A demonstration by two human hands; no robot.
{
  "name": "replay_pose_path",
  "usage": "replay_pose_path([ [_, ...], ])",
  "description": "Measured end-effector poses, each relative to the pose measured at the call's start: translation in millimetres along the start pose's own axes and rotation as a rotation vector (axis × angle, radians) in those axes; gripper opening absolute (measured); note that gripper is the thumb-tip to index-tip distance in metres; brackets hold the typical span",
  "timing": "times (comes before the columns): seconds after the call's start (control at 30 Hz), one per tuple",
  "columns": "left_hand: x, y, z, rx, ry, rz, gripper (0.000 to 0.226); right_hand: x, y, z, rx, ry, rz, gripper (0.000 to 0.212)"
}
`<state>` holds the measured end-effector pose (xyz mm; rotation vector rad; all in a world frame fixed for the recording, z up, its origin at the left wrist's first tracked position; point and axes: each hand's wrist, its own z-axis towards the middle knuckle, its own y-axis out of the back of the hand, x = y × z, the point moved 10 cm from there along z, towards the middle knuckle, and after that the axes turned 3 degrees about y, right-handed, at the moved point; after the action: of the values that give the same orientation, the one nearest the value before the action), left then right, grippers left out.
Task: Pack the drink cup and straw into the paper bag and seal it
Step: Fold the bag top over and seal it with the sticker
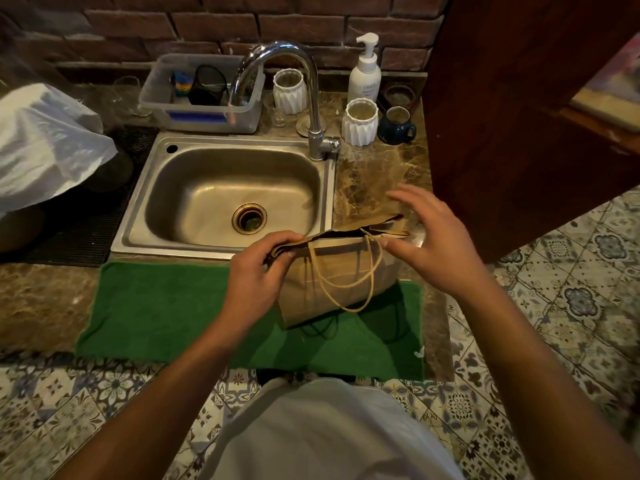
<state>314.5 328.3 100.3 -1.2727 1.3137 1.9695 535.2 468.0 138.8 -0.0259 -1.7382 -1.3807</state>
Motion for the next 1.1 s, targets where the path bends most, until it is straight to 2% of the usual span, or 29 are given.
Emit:
replay_pose_path([
  [0.07,9.0,6.6,1.5,0.009,0.046,-0.064,0.032,6.9,-18.5,7.8,0.129,0.064,0.003,0.061],
  [0.13,19.2,14.1,1.0,0.013,0.116,-0.108,0.038,10.8,-32.8,10.8,0.197,0.099,0.06,0.045],
  [0.23,32.9,20.3,-4.1,0.048,0.209,-0.161,0.045,10.4,-41.4,12.1,0.176,0.107,0.14,0.026],
  [0.33,37.8,21.5,-9.5,0.082,0.232,-0.158,0.046,9.3,-45.0,9.0,0.131,0.131,0.188,0.019],
  [0.57,30.2,16.7,-11.7,0.126,0.172,-0.229,0.048,9.4,-43.7,-1.3,0.139,0.165,0.286,0.031],
  [0.77,37.5,10.1,-3.7,0.143,0.217,-0.326,0.041,0.2,-46.6,-6.5,0.124,0.146,0.36,0.039],
  [0.93,35.5,9.6,7.2,0.227,0.166,-0.283,0.033,-4.9,-46.7,-10.6,0.08,0.096,0.46,0.044],
  [1.03,31.8,9.2,8.6,0.257,0.158,-0.236,0.034,-6.5,-46.6,-10.5,0.061,0.096,0.462,0.038],
  [1.1,27.7,7.9,8.7,0.347,0.147,-0.157,0.028,-7.8,-45.4,-10.3,0.035,0.081,0.481,0.035],
])
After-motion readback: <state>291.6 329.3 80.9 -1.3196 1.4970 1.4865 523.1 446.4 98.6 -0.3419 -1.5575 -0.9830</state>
